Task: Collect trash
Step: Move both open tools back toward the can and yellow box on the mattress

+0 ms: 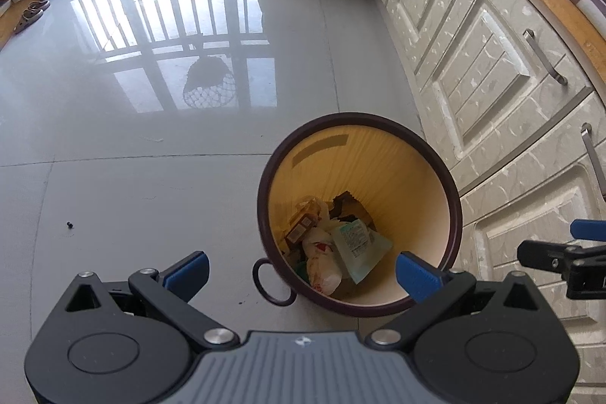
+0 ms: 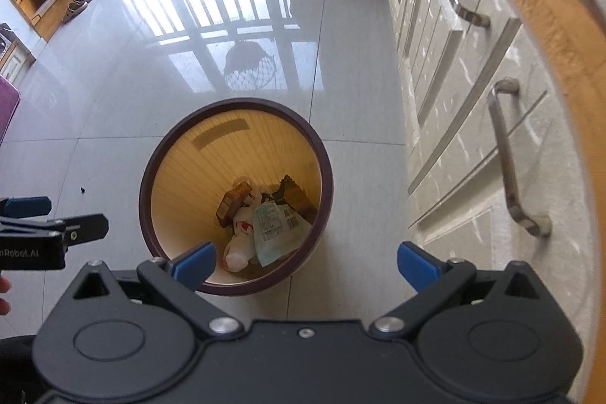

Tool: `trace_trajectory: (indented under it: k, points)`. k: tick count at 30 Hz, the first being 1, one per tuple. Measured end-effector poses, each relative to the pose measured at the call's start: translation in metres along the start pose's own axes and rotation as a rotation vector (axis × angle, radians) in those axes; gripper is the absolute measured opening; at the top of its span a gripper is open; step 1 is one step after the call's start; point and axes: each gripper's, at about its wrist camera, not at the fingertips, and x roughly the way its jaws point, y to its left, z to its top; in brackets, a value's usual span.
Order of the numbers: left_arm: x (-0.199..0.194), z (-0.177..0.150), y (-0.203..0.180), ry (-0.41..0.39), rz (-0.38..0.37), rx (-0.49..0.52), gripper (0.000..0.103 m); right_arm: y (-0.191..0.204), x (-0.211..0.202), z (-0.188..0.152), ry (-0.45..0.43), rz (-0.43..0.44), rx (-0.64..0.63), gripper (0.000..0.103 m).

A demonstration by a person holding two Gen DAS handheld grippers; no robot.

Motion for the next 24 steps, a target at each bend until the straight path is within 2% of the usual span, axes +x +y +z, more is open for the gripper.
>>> trace_trajectory:
  k: [12, 19, 24]
  points:
    - [-0.034, -0.008, -0.001, -0.04, -0.003, -0.007, 0.103, -0.001, -0.039, -0.007, -0.078, -0.009, -0.012, 0.103]
    - [-0.063, -0.01, 0.003, -0.116, -0.011, -0.036, 0.103, 0.001, -0.067, -0.01, -0.178, -0.009, -0.016, 0.103]
    - [-0.09, -0.008, -0.001, -0.209, 0.009, -0.013, 0.103, 0.001, -0.088, -0.009, -0.268, 0.018, -0.019, 0.102]
